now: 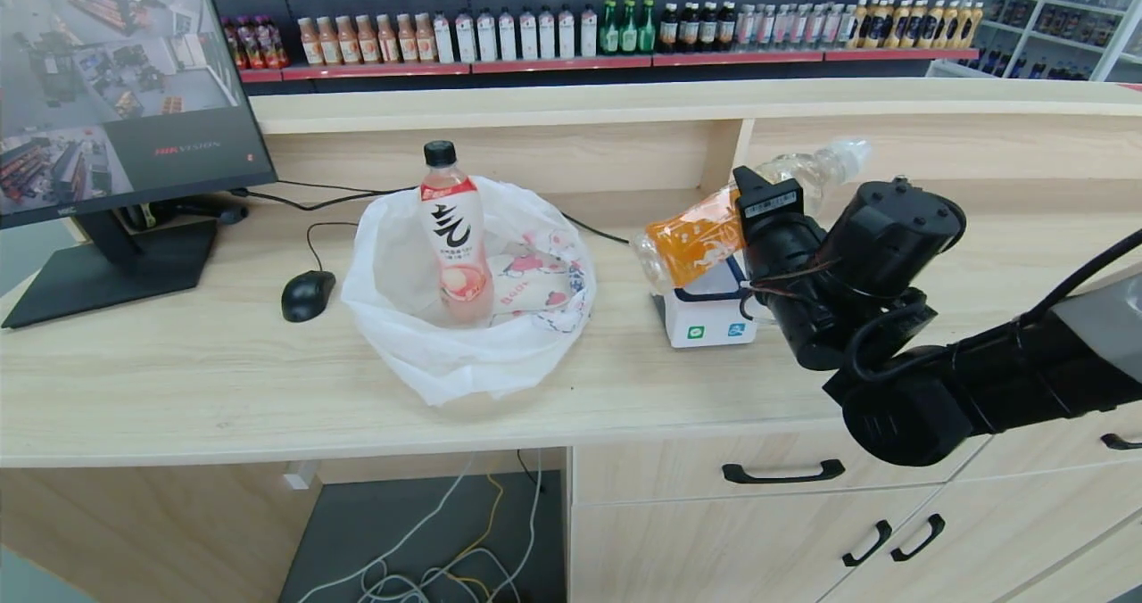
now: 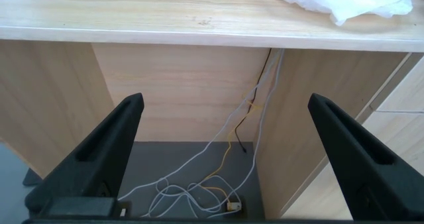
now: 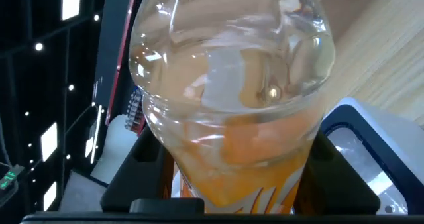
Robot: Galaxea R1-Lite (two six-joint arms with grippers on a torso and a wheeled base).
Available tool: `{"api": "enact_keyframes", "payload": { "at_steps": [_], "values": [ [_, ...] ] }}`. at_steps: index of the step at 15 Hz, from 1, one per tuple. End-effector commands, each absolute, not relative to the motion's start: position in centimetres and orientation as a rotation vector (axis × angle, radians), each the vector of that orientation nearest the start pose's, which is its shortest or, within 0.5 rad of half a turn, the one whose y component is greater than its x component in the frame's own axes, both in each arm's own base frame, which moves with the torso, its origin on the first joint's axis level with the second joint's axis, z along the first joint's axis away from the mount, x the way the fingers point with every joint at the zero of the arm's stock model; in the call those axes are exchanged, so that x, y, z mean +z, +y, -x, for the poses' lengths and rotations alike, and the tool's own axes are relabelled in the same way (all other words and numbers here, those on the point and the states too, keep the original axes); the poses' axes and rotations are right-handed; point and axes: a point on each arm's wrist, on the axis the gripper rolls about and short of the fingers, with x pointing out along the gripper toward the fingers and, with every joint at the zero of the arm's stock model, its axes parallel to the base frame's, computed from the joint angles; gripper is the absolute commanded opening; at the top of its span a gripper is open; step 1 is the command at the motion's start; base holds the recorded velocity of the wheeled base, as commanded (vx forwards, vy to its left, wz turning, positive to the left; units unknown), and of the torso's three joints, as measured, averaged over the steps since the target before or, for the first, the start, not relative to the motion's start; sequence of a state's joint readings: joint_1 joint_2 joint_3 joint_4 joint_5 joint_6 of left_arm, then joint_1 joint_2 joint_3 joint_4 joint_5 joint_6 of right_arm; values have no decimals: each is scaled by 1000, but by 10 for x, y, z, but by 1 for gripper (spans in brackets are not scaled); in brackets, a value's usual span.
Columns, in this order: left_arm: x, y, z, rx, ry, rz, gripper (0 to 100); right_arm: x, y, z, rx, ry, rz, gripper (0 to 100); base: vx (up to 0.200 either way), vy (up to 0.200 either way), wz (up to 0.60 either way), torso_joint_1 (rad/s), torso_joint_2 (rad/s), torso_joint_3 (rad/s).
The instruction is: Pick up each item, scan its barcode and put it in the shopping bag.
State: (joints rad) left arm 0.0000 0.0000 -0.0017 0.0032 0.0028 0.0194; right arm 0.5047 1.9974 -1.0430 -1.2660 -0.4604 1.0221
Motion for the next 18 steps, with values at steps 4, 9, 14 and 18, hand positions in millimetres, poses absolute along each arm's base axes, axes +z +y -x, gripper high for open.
{"api": "enact_keyframes", "payload": {
  "at_steps": [4,9,14,18],
  "values": [
    [76,0,23,3,2,-21,100,197,176,-348,174,-221,-1197,0,0,0,0,0,0,0],
    [75,0,23,2,0,-60,100,192,170,-348,155,-213,-1239,0,0,0,0,0,0,0],
    [75,0,23,2,0,-60,100,197,161,-350,142,-241,-1284,0,0,0,0,0,0,0],
    [75,0,23,2,0,-60,100,196,159,-351,139,-241,-1298,0,0,0,0,0,0,0]
  ]
}}
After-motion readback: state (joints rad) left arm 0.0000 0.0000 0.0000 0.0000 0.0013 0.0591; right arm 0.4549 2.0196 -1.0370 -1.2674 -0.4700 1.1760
